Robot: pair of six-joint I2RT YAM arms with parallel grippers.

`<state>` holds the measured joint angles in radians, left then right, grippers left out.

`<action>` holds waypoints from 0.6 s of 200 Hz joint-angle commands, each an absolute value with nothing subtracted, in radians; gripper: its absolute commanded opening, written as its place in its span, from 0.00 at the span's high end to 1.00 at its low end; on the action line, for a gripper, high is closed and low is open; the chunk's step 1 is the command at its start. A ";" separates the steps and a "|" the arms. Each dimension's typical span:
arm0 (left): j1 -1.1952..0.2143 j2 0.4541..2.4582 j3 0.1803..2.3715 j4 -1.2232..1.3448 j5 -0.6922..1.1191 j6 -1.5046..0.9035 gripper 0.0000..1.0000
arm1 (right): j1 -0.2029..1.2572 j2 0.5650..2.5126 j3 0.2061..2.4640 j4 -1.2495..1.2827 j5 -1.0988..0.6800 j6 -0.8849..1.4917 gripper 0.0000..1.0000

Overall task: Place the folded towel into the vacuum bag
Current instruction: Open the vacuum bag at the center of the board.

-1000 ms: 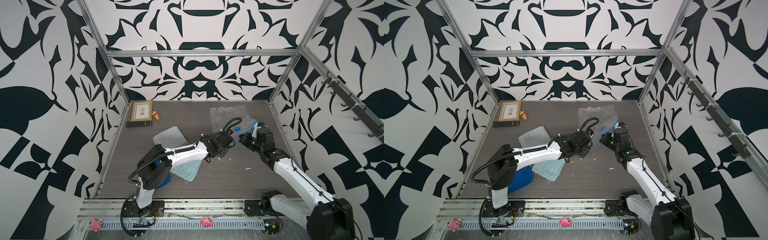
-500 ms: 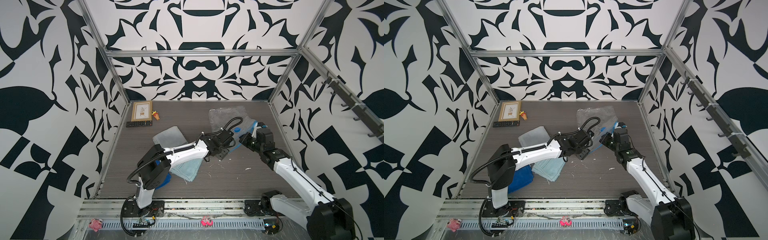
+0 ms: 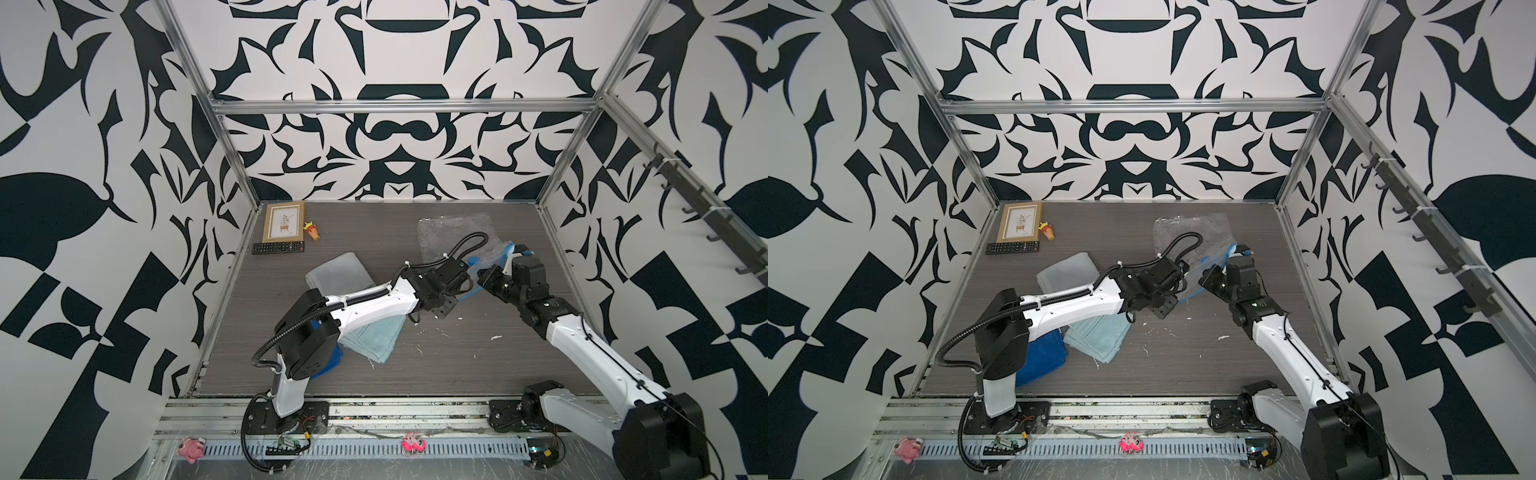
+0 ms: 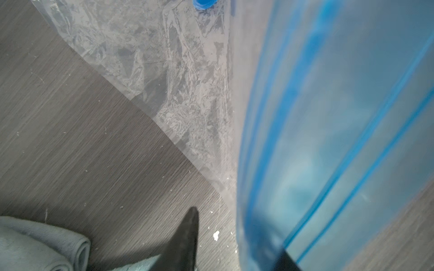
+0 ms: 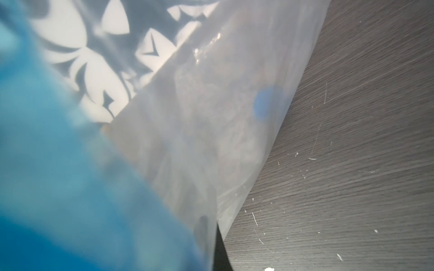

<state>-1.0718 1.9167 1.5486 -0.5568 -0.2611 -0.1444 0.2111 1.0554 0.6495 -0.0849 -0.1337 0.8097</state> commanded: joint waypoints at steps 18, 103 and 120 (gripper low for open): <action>-1.071 1.870 1.526 -0.508 -0.250 -0.146 0.83 | 0.209 1.057 0.681 -0.050 -0.121 0.799 1.00; -1.085 1.844 1.510 -0.314 -0.462 -0.061 1.00 | 0.228 1.055 0.673 -0.074 -0.125 0.809 1.00; -1.109 1.829 1.482 -0.226 -0.535 0.006 1.00 | 0.232 1.061 0.673 -0.078 -0.120 0.818 1.00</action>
<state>-1.0809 1.8927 1.5127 -0.3908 -0.4026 -0.0830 0.2195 1.0595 0.6498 -0.0849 -0.1303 0.8101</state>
